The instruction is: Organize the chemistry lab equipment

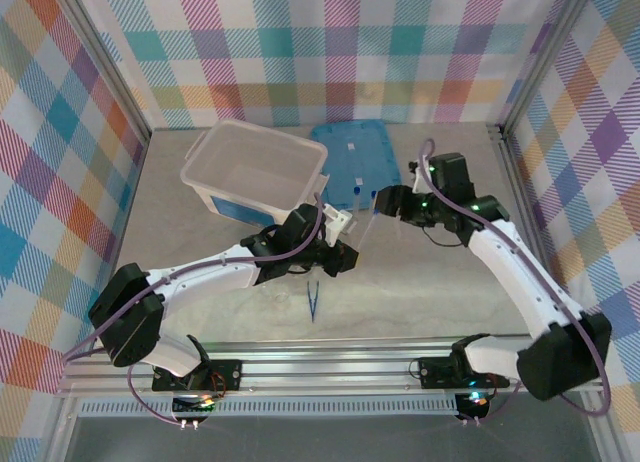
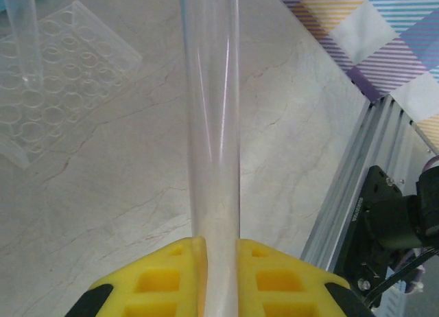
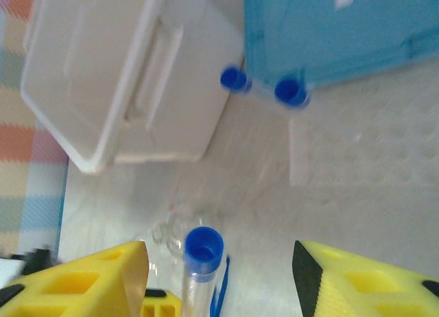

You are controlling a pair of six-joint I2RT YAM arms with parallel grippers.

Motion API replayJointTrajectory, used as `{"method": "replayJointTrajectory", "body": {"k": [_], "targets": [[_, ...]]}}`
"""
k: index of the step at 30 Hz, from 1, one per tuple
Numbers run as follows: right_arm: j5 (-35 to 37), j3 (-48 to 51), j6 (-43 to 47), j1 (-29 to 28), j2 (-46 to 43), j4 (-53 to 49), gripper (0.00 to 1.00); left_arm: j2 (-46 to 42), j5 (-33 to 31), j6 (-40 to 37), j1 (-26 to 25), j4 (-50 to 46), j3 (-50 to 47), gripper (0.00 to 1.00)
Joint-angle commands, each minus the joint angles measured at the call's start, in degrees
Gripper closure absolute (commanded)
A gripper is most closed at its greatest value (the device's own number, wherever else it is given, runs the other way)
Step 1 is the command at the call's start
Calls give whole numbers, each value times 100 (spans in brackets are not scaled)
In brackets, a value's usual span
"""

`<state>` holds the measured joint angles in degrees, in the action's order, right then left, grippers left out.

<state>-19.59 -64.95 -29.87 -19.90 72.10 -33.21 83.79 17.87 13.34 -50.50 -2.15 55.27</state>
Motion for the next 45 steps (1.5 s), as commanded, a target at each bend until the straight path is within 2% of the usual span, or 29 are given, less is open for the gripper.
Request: {"method": "replayJointTrajectory", "body": {"k": [1, 7, 13, 20, 25, 27, 29, 30, 33, 34, 39, 45], "targets": [[-1106, -8, 278, 49, 147, -128, 41, -254, -202, -327, -4, -214, 153, 97], [-1628, 52, 209, 56, 416, 217, 43, -232, -171, -362, -9, -245, 151, 98], [-1791, 52, 245, 57, 533, 226, 51, -162, -155, -436, -14, -318, 205, 98], [-1861, 87, 273, 65, 595, 259, 66, -134, -69, -408, -22, -253, 178, 98], [-1864, 87, 289, 63, 656, 259, 81, -117, -81, -405, -32, -287, 200, 97], [-1846, 87, 289, 81, 666, 246, 86, -123, -111, -385, -39, -286, 202, 92], [-1846, 81, 293, 74, 657, 239, 87, -134, -149, -361, -38, -279, 186, 89], [-1823, 74, 293, 87, 649, 227, 87, -135, -176, -351, -32, -292, 186, 83], [-1632, 20, 332, 87, 577, 138, 87, -142, -251, -320, -31, -336, 219, 46], [-1469, -4, 347, 84, 531, 89, 87, -150, -294, -290, -30, -343, 232, 39], [-421, -27, 368, 84, 192, -78, 85, -338, -499, -212, -30, -321, 188, 35], [843, 129, 385, 66, -209, -72, 86, -719, -1155, -104, -6, -258, -42, 35]]}}
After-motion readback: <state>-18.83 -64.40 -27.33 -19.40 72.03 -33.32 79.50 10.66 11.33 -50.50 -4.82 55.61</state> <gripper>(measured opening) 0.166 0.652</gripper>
